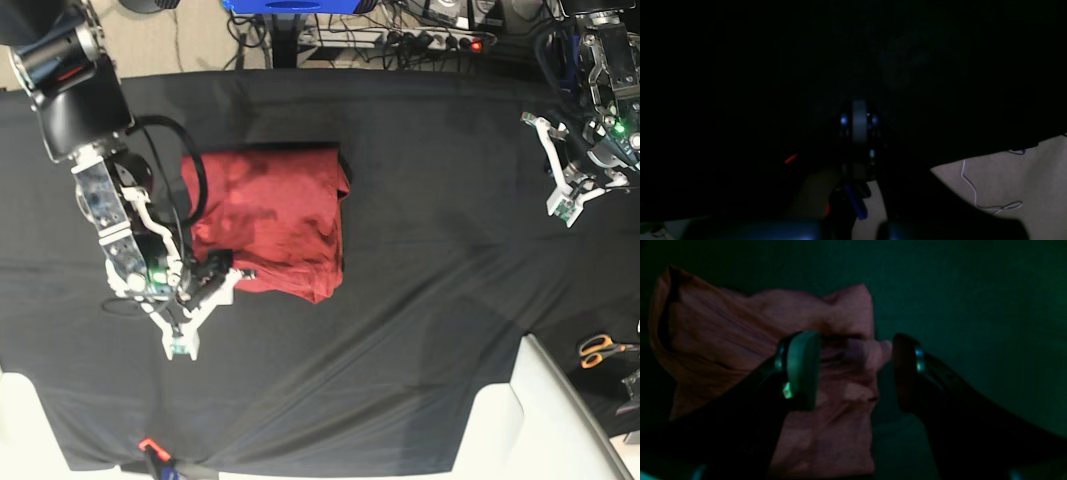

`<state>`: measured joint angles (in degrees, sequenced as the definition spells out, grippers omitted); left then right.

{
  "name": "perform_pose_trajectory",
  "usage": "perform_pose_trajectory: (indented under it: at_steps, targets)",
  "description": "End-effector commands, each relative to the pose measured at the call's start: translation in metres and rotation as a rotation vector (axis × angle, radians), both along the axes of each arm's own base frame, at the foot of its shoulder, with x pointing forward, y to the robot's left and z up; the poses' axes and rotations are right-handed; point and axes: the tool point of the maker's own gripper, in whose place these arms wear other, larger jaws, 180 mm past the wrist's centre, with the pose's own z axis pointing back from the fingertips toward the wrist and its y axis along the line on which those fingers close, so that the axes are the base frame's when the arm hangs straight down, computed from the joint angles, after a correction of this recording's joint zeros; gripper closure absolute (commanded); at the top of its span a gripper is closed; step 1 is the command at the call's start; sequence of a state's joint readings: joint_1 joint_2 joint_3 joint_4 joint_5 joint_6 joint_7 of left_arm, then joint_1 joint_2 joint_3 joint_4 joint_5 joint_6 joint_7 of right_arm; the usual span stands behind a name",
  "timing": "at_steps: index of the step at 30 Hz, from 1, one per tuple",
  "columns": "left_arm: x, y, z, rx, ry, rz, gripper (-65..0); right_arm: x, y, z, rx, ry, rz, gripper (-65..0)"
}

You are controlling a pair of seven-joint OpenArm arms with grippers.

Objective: Fold the T-shirt properly
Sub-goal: 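Grasp the shirt's hem corner with the right gripper and tuck it under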

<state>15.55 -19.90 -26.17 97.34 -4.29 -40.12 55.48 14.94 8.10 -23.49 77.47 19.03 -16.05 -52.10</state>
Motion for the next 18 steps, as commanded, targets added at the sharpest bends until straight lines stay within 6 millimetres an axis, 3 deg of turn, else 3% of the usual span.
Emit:
perform_pose_trajectory:
  at_steps: [1,11,18]
  targets:
    - [0.006,0.006,0.010,0.023,-0.028,-0.006,0.0,0.012,0.001,0.011,0.001,-0.040,-0.002,-32.0]
    - [0.005,0.006,0.009,0.022,-0.025,-0.006,0.0,0.011,0.006,-0.001,0.006,0.002,-0.010,-31.2]
    - [0.005,0.006,0.009,0.022,-0.025,-0.006,0.0,0.011,0.007,-0.002,0.006,0.004,-0.010,-10.4]
